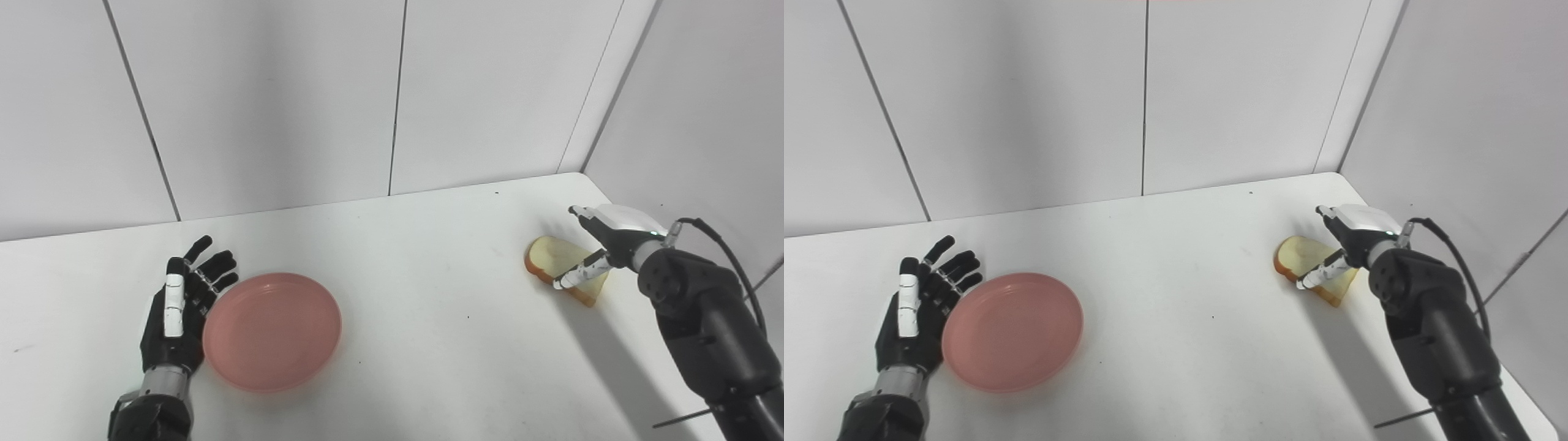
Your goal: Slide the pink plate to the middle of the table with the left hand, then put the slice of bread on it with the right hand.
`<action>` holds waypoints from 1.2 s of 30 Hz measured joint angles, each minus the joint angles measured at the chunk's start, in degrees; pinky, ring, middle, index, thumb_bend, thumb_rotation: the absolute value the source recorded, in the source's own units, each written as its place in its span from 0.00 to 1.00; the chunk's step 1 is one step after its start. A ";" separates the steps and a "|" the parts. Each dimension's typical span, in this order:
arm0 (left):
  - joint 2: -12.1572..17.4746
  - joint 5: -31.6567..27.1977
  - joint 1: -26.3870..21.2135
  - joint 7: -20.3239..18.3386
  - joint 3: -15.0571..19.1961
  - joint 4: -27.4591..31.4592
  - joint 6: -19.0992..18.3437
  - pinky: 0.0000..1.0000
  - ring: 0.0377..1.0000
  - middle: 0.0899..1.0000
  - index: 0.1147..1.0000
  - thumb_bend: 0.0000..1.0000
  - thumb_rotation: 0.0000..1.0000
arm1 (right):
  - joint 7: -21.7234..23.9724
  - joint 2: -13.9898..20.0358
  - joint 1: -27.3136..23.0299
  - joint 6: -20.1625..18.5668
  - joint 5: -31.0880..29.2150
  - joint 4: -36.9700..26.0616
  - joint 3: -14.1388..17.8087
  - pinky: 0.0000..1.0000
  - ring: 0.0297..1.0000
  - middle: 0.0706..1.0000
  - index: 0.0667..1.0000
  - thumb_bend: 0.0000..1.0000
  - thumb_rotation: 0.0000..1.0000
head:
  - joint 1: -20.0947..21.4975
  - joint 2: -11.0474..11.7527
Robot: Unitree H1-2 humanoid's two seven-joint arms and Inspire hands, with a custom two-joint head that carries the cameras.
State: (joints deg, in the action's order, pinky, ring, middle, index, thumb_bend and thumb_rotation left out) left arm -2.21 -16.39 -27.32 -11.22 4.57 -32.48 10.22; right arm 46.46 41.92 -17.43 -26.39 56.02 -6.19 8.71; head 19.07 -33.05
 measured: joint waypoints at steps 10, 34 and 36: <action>-0.03 0.11 0.04 0.16 -0.03 0.01 0.04 0.74 0.73 0.65 0.77 0.86 0.82 | 0.27 1.09 -0.94 -0.01 -3.55 4.32 -4.74 0.92 0.98 1.00 0.99 1.00 0.51 | -0.26 -0.18; 0.03 0.14 0.11 -0.01 -0.16 0.09 0.02 0.72 0.73 0.66 0.77 0.85 0.81 | -4.27 1.07 -1.14 -0.02 -2.54 8.89 -9.26 1.00 1.00 1.00 0.99 1.00 0.54 | -0.70 -0.35; 0.03 0.14 0.11 -0.01 -0.17 0.13 -0.02 0.72 0.73 0.67 0.77 0.84 0.81 | -4.27 1.07 -1.29 -0.02 -2.49 8.89 -9.31 1.00 1.00 1.00 0.99 1.00 0.53 | -0.79 -0.26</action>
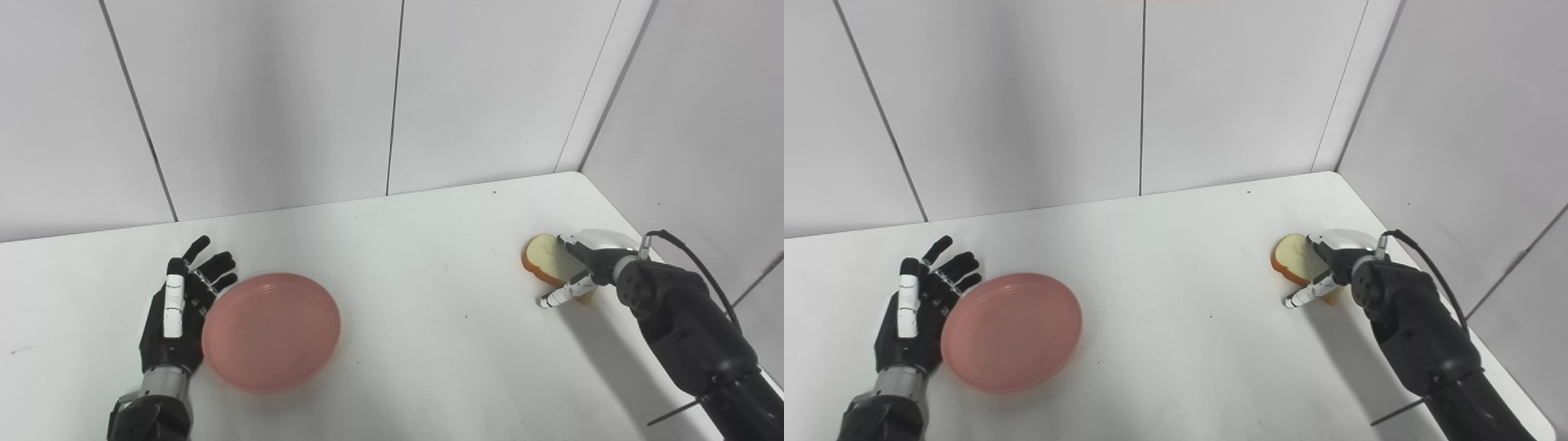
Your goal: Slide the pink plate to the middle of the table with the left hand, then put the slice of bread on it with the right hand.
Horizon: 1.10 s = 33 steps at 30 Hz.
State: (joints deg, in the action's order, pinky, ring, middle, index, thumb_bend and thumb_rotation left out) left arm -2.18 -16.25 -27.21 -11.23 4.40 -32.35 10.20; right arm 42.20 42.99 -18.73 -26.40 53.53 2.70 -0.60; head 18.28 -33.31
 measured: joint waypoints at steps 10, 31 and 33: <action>0.03 0.01 0.16 0.02 -0.05 0.54 -0.25 0.72 0.73 0.66 0.76 0.84 0.80 | -0.04 0.03 -2.02 0.00 1.79 3.14 -0.88 1.00 1.00 1.00 0.98 1.00 0.53 | -0.26 -0.09; 0.14 0.28 0.24 0.02 -0.22 0.47 -0.35 0.71 0.73 0.67 0.74 0.87 0.79 | 1.35 1.42 -2.95 0.00 1.41 -0.84 -2.16 1.00 1.00 1.00 0.97 1.00 0.57 | -0.26 0.09; 0.16 0.28 0.24 0.01 -0.23 0.47 -0.35 0.71 0.73 0.67 0.74 0.87 0.80 | 2.00 1.57 -3.13 0.00 1.71 -1.02 -2.02 1.00 1.00 1.00 0.97 1.00 0.56 | -0.26 0.09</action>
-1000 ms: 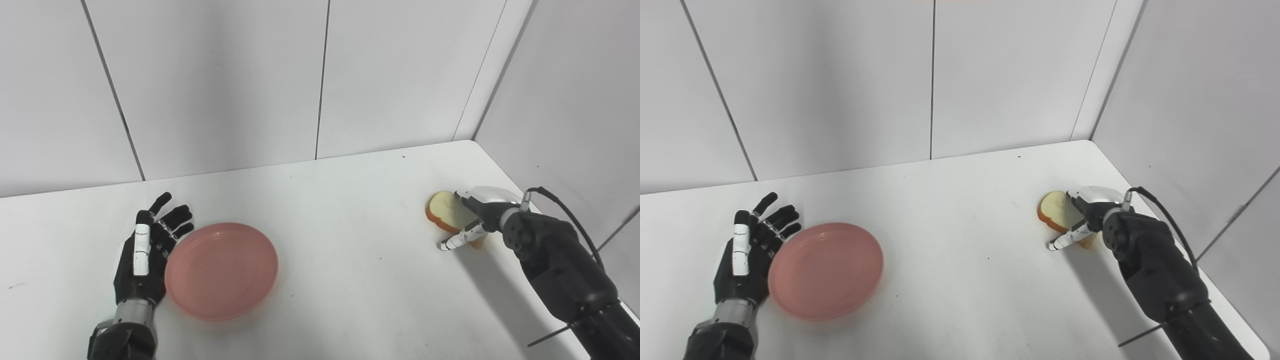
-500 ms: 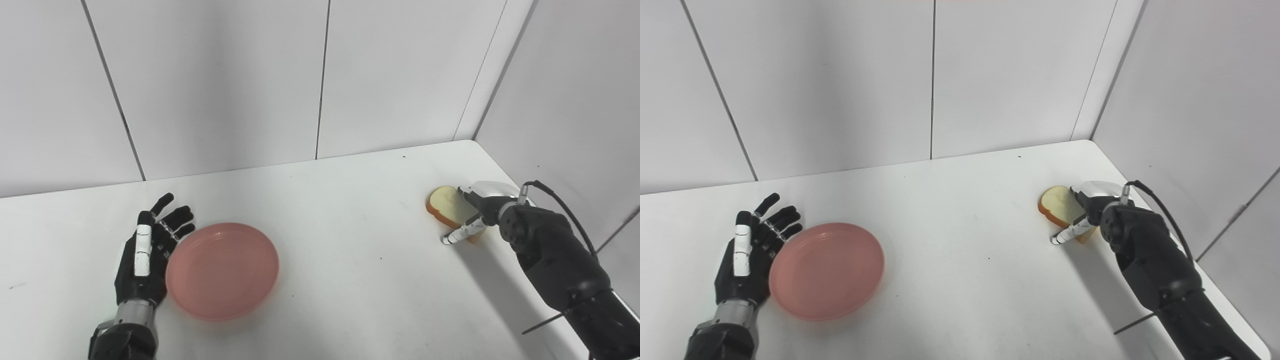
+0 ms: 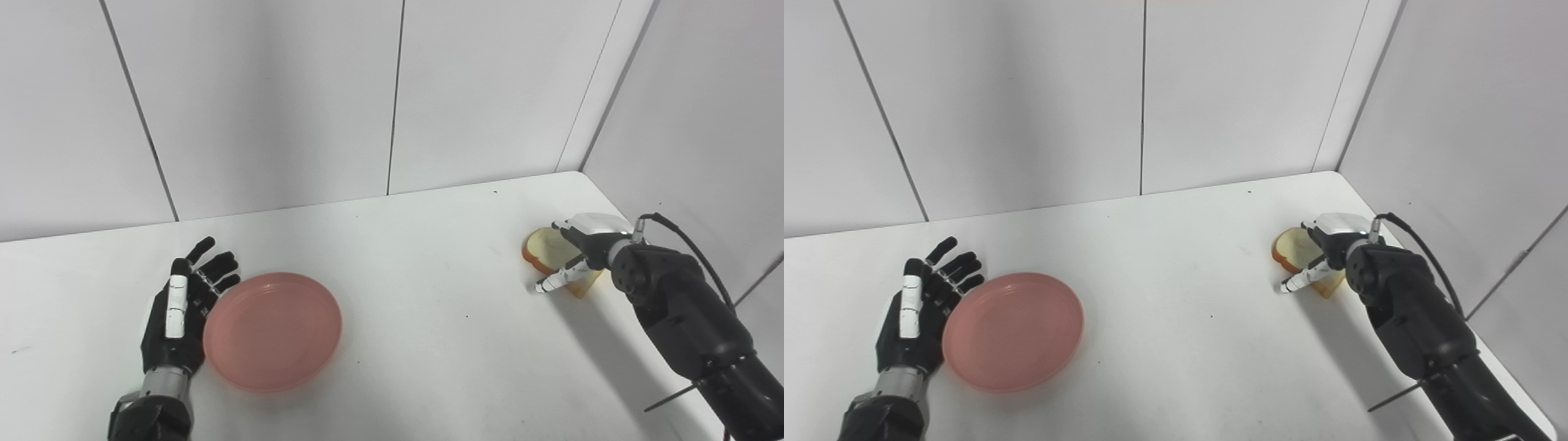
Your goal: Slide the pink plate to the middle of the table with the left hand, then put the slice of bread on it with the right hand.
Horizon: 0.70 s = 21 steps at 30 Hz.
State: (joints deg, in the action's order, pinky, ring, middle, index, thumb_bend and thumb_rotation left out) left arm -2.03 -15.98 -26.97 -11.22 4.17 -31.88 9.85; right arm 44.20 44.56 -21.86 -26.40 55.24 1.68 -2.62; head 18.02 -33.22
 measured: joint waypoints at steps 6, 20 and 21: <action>0.00 -0.02 0.01 -0.12 0.01 0.08 -0.04 0.70 0.73 0.67 0.73 0.87 0.79 | 0.42 0.00 -0.23 0.00 0.49 0.11 0.13 1.00 1.00 1.00 0.97 1.00 0.58 | -0.09 -0.18; 0.15 -0.04 0.36 -0.57 -0.06 0.84 -0.44 0.69 0.73 0.68 0.73 0.87 0.79 | -2.55 -1.63 -1.52 0.00 3.23 7.42 0.89 1.00 1.00 1.00 0.97 1.00 0.55 | -0.35 -0.44; 0.20 -0.05 0.38 -0.63 -0.06 0.88 -0.45 0.69 0.73 0.69 0.73 0.87 0.79 | -3.19 -2.09 -1.66 0.00 3.23 7.85 1.51 1.00 1.00 1.00 0.98 1.00 0.55 | -0.44 -0.44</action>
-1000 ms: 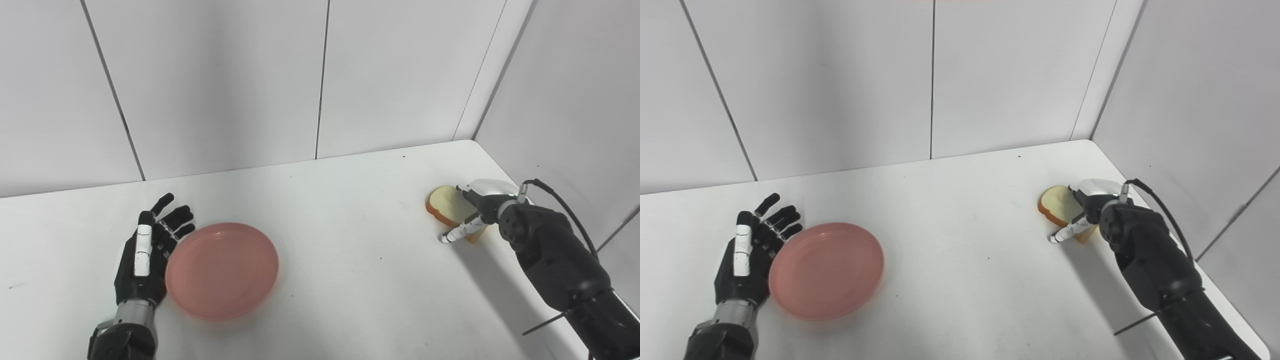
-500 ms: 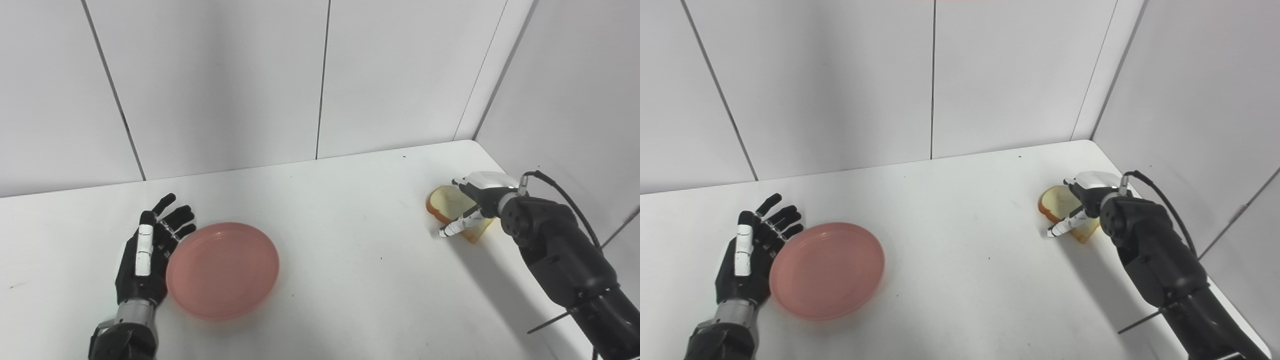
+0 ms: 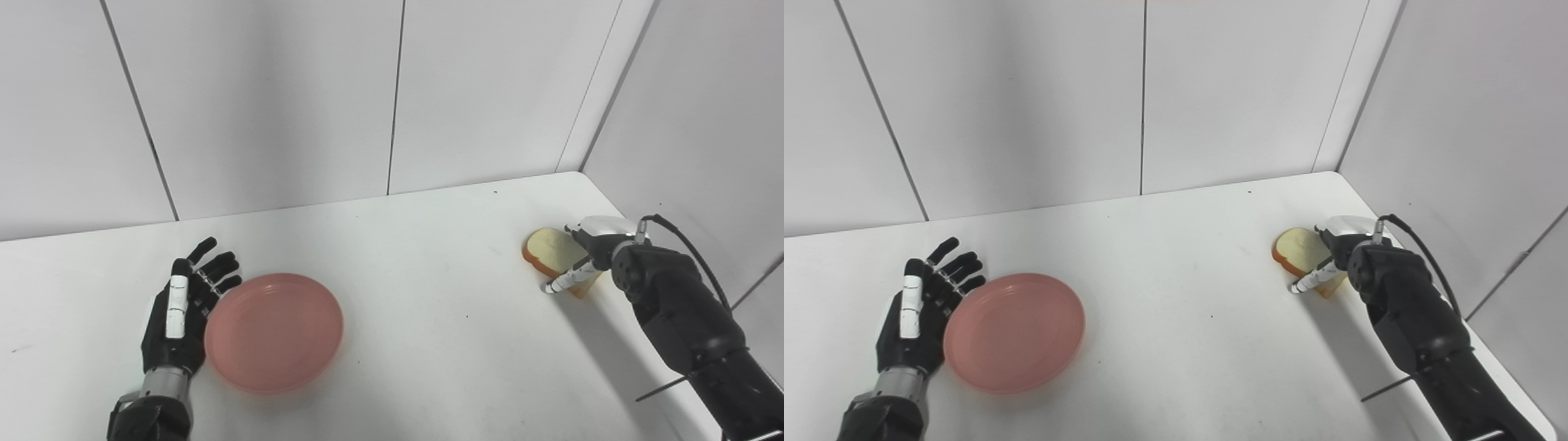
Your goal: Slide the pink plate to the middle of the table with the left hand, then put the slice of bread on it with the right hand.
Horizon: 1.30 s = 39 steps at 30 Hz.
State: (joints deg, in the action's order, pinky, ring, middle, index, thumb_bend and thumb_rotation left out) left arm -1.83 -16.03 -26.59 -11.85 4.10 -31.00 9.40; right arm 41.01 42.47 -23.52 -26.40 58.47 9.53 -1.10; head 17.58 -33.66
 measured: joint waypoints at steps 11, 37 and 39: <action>0.02 0.00 0.40 -0.14 -0.09 0.50 -0.53 0.69 0.73 0.68 0.74 0.86 0.79 | -5.03 -2.22 -0.29 0.00 -3.02 4.76 3.11 0.92 0.99 1.00 0.97 1.00 0.58 | -0.09 -0.18; 0.01 -0.25 0.85 -0.37 -0.28 1.28 -1.22 0.69 0.73 0.69 0.74 0.85 0.78 | -7.98 -4.78 -0.98 -0.02 -7.24 4.07 7.64 0.35 0.40 0.43 0.48 0.53 0.00 | -0.62 -0.62; 0.00 -0.27 0.85 -0.37 -0.28 1.29 -1.22 0.68 0.73 0.69 0.74 0.85 0.78 | -7.81 -4.76 -0.98 -0.03 -7.51 3.95 7.49 0.33 0.39 0.42 0.49 0.53 0.00 | -0.62 -0.62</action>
State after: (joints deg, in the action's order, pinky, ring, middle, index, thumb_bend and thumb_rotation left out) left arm -1.83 -16.30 -25.74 -12.22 3.83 -29.71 8.18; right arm 33.20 37.71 -24.50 -26.43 50.96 13.48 6.38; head 16.96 -34.28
